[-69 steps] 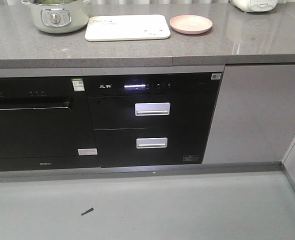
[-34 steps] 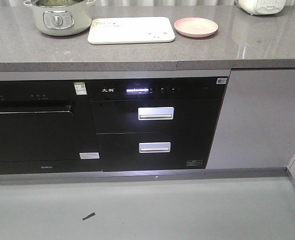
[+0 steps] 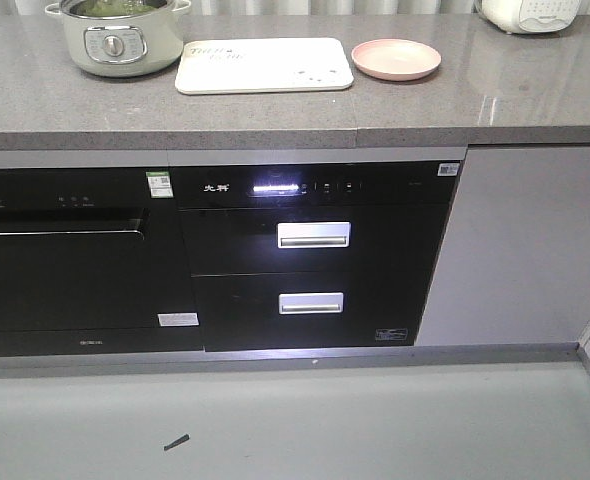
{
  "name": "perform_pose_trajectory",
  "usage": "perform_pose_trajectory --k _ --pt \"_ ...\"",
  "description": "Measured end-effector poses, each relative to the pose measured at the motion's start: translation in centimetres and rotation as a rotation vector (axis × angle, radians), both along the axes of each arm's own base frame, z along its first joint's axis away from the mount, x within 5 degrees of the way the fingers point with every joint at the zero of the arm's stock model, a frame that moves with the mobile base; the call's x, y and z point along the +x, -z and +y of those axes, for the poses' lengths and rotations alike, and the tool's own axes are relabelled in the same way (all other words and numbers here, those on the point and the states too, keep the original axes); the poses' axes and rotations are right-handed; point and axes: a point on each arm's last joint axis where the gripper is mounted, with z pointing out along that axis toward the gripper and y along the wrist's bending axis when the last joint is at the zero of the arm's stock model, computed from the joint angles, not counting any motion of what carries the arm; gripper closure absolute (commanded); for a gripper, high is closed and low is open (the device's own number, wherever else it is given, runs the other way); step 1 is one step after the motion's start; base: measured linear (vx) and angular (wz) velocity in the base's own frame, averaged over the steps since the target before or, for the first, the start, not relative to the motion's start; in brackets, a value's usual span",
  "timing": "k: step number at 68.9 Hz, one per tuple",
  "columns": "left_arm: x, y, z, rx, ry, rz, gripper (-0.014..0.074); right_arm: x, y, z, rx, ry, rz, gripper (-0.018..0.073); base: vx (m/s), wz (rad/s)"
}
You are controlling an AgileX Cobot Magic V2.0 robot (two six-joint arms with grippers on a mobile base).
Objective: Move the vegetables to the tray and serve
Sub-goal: 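Continue driving closer to the counter, approaching the pot and tray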
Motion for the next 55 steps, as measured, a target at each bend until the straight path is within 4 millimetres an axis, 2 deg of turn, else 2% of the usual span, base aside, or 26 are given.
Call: perform_pose_trajectory --k 55 --pt "0.0 0.0 0.0 0.0 0.0 0.0 0.0603 0.0 0.0 0.0 0.0 0.0 0.0 0.0563 0.06 -0.02"
